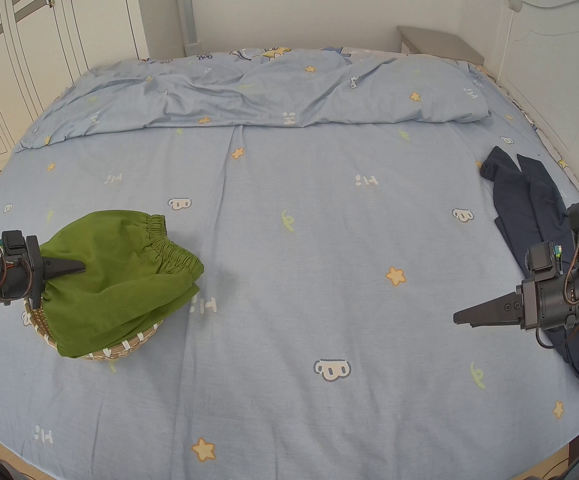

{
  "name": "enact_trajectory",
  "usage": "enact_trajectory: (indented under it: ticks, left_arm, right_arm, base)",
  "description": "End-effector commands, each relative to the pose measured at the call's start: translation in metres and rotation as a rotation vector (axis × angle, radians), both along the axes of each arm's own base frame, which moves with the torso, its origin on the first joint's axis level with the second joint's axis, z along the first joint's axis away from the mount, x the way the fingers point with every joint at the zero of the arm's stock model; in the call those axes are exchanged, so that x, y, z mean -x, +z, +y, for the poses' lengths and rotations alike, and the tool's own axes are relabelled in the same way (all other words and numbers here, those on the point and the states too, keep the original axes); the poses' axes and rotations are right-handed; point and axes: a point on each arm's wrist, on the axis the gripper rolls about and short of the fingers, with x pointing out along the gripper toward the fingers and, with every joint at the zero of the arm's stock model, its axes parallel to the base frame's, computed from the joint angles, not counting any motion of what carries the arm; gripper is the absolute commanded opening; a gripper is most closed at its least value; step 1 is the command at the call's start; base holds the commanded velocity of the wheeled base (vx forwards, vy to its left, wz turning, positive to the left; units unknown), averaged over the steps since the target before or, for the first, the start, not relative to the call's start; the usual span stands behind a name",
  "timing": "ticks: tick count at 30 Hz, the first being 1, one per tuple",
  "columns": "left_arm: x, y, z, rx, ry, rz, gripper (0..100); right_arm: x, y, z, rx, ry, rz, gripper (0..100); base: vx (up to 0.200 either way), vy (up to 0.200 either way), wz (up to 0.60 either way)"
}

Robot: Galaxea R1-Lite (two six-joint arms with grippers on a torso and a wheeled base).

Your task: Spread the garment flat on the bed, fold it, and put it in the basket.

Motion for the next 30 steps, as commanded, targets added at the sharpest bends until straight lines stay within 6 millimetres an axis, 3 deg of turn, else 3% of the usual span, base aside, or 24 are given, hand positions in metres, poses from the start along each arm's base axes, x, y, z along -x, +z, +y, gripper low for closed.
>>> enact_trajectory:
  ticks: [1, 6, 8, 13, 26, 27, 30]
  left_arm:
    - [-0.008, 0.002, 0.006, -0.005, 0.004, 0.062, 0]
    - [-0.017, 0.001, 0.006, -0.099, 0.063, 0.15, 0]
    - [-0.032, -0.014, 0.0, -0.239, 0.118, 0.243, 0]
    - [-0.047, -0.025, -0.007, -0.265, 0.106, 0.279, 0]
    - [-0.048, -0.028, -0.019, -0.353, 0.132, 0.333, 0]
    - [-0.046, -0.025, -0.019, -0.353, 0.132, 0.33, 100]
    - [-0.042, -0.019, -0.02, -0.355, 0.135, 0.318, 100]
  right_arm:
    - [0.002, 0.001, 0.001, 0.0, 0.005, -0.004, 100]
    - [0.002, 0.001, 0.003, 0.0, 0.014, -0.003, 100]
    - [0.003, -0.001, 0.003, 0.002, 0.016, 0.0, 100]
    - [0.002, -0.001, 0.003, 0.001, 0.016, -0.001, 100]
    - [0.002, -0.001, 0.003, 0.003, 0.015, -0.002, 100]
    - [0.002, -0.001, 0.003, 0.001, 0.015, -0.001, 100]
    - [0.002, -0.001, 0.003, 0.002, 0.017, -0.001, 100]
  base:
    - [0.0, 0.0, 0.0]
    - [0.0, 0.0, 0.0]
    - [0.0, 0.0, 0.0]
    - [0.0, 0.0, 0.0]
    - [0.0, 0.0, 0.0]
    - [0.0, 0.0, 0.0]
    - [0.0, 0.0, 0.0]
